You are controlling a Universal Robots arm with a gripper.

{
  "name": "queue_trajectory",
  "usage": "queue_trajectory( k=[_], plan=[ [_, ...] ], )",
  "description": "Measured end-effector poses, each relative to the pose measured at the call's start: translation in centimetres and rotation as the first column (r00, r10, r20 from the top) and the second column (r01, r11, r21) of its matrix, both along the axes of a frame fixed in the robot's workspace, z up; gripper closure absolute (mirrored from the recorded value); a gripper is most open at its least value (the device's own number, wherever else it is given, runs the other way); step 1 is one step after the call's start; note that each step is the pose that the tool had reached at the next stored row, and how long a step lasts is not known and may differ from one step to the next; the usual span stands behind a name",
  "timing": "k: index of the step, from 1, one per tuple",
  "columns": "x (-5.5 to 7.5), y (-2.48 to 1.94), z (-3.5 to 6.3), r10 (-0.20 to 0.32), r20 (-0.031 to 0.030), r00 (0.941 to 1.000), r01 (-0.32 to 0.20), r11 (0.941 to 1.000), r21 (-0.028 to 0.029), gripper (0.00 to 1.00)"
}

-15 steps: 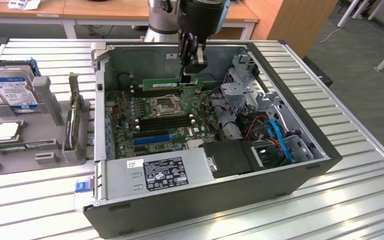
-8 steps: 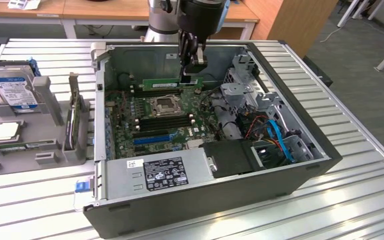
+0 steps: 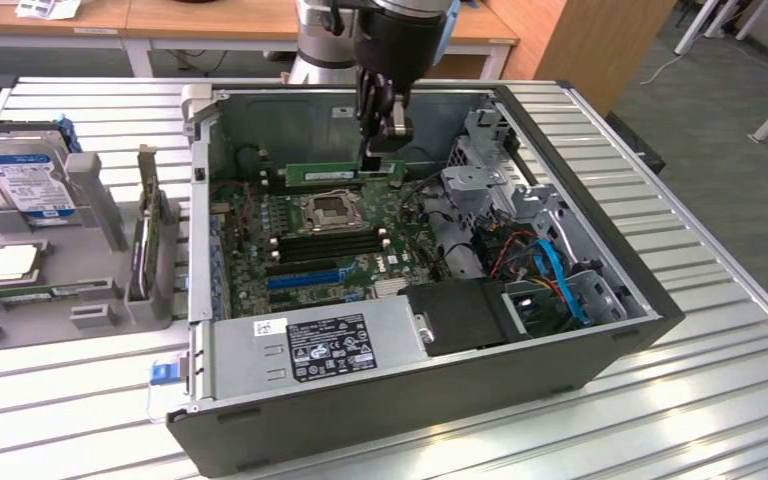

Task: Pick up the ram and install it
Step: 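Insert the ram into the slot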

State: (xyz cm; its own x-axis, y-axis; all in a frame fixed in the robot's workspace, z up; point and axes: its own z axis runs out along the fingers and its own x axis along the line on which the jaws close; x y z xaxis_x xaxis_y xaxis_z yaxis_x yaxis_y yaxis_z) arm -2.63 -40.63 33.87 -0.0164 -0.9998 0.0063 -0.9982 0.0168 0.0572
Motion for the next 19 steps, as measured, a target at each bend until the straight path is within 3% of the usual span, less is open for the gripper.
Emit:
queue_trajectory(
  k=[19],
  plan=[
    [0.0,0.0,-2.84,0.0,0.0008,1.0,0.0,1.0,0.0,0.88]
  ],
)
